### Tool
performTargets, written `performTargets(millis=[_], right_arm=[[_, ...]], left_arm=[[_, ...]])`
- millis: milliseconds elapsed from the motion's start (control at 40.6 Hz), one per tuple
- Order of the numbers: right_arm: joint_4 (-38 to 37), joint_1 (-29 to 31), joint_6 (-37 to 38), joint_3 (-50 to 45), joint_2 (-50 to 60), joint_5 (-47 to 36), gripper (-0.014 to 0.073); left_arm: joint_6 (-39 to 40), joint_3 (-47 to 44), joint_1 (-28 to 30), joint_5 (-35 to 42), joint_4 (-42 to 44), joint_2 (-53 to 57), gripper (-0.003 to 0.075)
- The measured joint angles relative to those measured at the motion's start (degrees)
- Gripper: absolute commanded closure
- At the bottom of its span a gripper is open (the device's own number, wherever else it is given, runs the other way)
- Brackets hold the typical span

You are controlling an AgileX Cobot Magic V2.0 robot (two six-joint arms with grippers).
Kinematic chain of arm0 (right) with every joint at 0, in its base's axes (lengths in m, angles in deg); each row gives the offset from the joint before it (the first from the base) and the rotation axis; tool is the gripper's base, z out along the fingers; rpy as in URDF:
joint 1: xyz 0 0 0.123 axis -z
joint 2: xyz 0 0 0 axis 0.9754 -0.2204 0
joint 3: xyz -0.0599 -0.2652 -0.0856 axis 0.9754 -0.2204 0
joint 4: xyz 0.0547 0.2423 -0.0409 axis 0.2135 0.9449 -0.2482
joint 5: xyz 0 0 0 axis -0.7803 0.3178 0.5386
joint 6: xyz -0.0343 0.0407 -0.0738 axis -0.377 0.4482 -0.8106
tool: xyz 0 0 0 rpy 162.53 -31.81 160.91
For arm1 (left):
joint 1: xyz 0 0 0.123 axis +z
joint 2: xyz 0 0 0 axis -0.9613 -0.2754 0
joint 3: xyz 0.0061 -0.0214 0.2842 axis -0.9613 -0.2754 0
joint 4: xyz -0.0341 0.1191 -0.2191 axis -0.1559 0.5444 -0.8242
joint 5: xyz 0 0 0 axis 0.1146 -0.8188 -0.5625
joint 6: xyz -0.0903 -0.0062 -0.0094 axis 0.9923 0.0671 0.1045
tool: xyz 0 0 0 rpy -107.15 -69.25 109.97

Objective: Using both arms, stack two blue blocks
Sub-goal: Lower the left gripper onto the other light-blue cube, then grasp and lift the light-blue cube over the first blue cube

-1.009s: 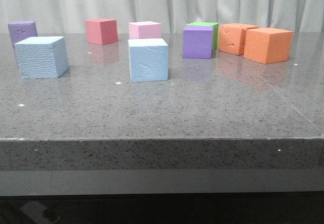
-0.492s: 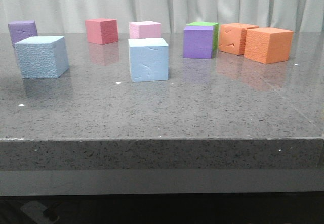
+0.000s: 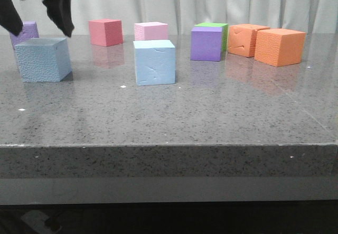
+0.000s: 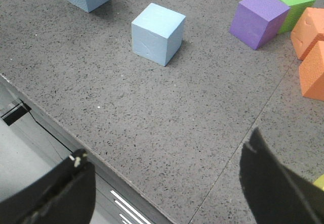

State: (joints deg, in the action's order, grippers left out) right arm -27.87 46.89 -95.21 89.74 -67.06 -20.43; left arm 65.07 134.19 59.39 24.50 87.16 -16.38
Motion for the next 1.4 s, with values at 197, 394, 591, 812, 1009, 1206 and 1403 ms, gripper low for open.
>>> performTargets(millis=[197, 394, 591, 812, 1009, 1206, 1403], right_arm=[[0.0, 0.0, 0.0, 0.0, 0.0, 0.0, 0.0001], [0.0, 0.0, 0.0, 0.0, 0.0, 0.0, 0.0001], [0.0, 0.0, 0.0, 0.0, 0.0, 0.0, 0.0001], [0.0, 0.0, 0.0, 0.0, 0.0, 0.0, 0.0001], [0.0, 0.0, -0.1, 0.0, 0.0, 0.0, 0.0001], [0.0, 0.0, -0.1, 0.0, 0.0, 0.0, 0.0001], [0.0, 0.0, -0.1, 0.0, 0.0, 0.0, 0.0001]], left_arm=[[3.7, 0.1, 0.0, -0.8, 0.7, -3.7, 0.0115], [4.8, 0.1, 0.0, -1.5, 0.5, -4.6, 0.0247], [4.8, 2.1, 0.0, -3.0, -0.1, -4.7, 0.0333], [-8.6, 10.1, -1.5, -9.7, -2.9, -5.0, 0.0332], [-28.3, 18.1, -5.8, -13.3, -8.9, -5.0, 0.0332], [-49.2, 21.0, -12.3, -13.9, -12.1, -5.0, 0.0332], [-60.3, 21.1, -18.0, -11.5, -12.7, -5.0, 0.0332]])
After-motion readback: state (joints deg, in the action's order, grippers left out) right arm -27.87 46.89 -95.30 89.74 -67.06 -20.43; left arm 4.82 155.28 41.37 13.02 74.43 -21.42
